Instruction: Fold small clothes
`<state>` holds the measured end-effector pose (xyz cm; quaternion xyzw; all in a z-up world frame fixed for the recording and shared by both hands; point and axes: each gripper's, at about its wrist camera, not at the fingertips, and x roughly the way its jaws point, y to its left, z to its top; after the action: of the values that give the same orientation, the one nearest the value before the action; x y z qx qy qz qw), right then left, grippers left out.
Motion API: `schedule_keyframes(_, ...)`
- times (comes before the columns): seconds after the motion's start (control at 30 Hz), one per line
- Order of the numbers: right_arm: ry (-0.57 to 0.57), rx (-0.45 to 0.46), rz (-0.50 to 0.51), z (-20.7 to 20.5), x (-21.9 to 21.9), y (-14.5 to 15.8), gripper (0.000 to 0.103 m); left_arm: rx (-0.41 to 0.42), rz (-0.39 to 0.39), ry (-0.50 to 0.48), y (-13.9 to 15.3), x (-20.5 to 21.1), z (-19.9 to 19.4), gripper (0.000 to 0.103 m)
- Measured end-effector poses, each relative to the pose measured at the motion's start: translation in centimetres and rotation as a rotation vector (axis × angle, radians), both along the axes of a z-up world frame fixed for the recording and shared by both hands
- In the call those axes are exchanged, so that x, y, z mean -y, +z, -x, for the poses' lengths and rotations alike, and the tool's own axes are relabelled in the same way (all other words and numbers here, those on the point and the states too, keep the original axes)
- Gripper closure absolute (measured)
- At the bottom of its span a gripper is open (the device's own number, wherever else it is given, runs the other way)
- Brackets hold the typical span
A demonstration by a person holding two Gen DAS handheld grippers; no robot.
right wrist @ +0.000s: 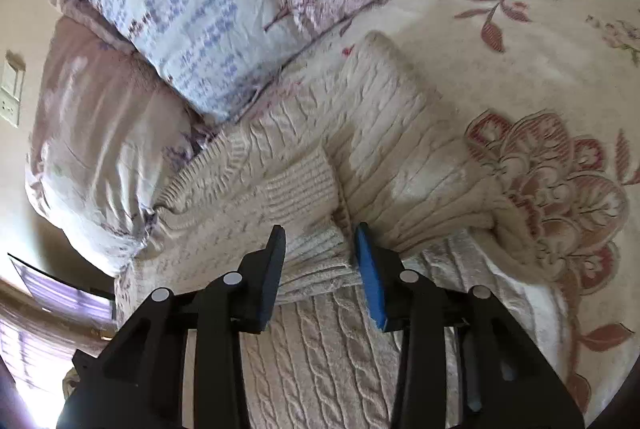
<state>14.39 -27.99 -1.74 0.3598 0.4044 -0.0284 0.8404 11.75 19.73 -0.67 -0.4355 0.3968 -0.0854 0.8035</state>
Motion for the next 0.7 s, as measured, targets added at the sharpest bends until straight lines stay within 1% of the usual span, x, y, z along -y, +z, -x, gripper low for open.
schedule_keyframes(0.03, 0.006, 0.003, 0.015, -0.1, -0.3, 0.0, 0.077, 0.0, -0.001, -0.002, 0.0, 0.0, 0.0, 0.073)
schedule_keyframes(0.07, 0.02, 0.006, 0.026, -0.2, -0.7, 0.0, 0.092, 0.001, -0.002, -0.004, 0.0, 0.1, -0.1, 0.072)
schedule_keyframes(0.1, 0.045, 0.013, 0.024, -0.5, -0.9, 0.1, 0.092, 0.002, -0.005, -0.008, 0.1, 0.1, -0.1, 0.07)
schedule_keyframes(0.13, 0.058, 0.042, 0.026, -0.4, -1.2, 0.5, 0.093, 0.004, -0.008, -0.013, 0.2, 0.2, -0.1, 0.068)
schedule_keyframes(0.17, 0.065, 0.093, 0.056, -0.2, -1.5, 1.3, 0.093, 0.006, -0.01, -0.017, 0.3, 0.3, -0.2, 0.065)
schedule_keyframes(0.27, 0.066, 0.269, 0.193, 1.0, -2.6, 4.5, 0.093, 0.011, -0.02, -0.033, 0.5, 0.6, -0.3, 0.058)
schedule_keyframes(0.3, 0.062, 0.287, 0.214, 1.0, -2.7, 4.9, 0.093, 0.014, -0.025, -0.041, 0.7, 0.7, -0.3, 0.055)
schedule_keyframes(0.33, 0.052, 0.271, 0.246, 0.9, -2.6, 5.0, 0.093, 0.016, -0.032, -0.05, 0.9, 0.9, -0.4, 0.053)
schedule_keyframes(0.37, 0.043, 0.221, 0.267, 0.4, -2.4, 4.5, 0.093, 0.016, -0.039, -0.058, 1.0, 1.0, -0.4, 0.051)
schedule_keyframes(0.4, 0.033, 0.153, 0.276, -0.1, -2.1, 3.6, 0.093, 0.017, -0.045, -0.065, 1.1, 1.2, -0.5, 0.048)
schedule_keyframes(0.43, 0.024, 0.049, 0.263, -0.8, -1.5, 1.9, 0.093, 0.018, -0.053, -0.073, 1.1, 1.3, -0.5, 0.047)
schedule_keyframes(0.47, 0.026, 0.004, 0.242, -1.0, -1.2, 0.9, 0.093, 0.019, -0.062, -0.08, 1.3, 1.4, -0.5, 0.045)
schedule_keyframes(0.5, 0.028, 0.0, 0.225, -0.9, -1.1, 0.5, 0.093, 0.02, -0.073, -0.087, 1.4, 1.6, -0.5, 0.044)
schedule_keyframes(0.53, 0.027, 0.018, 0.237, -0.5, -1.1, 0.8, 0.093, 0.021, -0.079, -0.092, 1.4, 1.7, -0.5, 0.044)
schedule_keyframes(0.63, 0.037, 0.001, 0.238, -0.3, -1.2, 1.3, 0.091, 0.021, -0.092, -0.105, 1.5, 1.8, -0.5, 0.042)
schedule_keyframes(0.67, 0.044, -0.003, 0.23, -0.1, -1.2, 1.4, 0.087, 0.021, -0.098, -0.11, 1.5, 1.8, -0.4, 0.042)
schedule_keyframes(0.7, 0.047, -0.005, 0.22, 0.0, -1.1, 1.6, 0.085, 0.02, -0.103, -0.117, 1.6, 1.9, -0.3, 0.042)
